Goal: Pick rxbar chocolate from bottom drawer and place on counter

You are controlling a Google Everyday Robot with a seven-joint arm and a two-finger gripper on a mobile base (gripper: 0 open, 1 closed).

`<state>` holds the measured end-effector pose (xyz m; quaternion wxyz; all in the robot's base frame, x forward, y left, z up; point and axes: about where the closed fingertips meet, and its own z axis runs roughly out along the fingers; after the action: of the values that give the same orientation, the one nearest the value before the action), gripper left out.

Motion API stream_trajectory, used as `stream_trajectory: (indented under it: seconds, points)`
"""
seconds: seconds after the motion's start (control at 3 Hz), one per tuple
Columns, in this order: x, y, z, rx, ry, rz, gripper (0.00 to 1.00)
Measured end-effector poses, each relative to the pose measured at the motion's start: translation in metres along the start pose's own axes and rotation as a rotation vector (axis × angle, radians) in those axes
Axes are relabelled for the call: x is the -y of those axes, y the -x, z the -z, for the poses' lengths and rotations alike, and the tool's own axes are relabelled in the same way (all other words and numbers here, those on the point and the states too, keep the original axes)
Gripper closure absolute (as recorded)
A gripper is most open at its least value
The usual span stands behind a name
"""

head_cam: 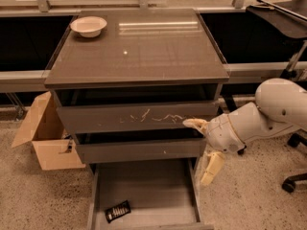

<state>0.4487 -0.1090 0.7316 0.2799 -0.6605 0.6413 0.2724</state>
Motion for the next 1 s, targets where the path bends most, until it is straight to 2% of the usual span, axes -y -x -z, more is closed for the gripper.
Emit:
stream_trajectory:
  seconds: [0.33, 0.67, 1.0]
  points:
    - [0.005, -0.02, -0.054, 0.102, 0.078, -0.014, 0.0]
    - [0.005, -0.02, -0.054, 0.102, 0.078, -0.014, 0.0]
    - [0.008, -0.037, -0.091, 0.085, 0.147, 0.031, 0.0]
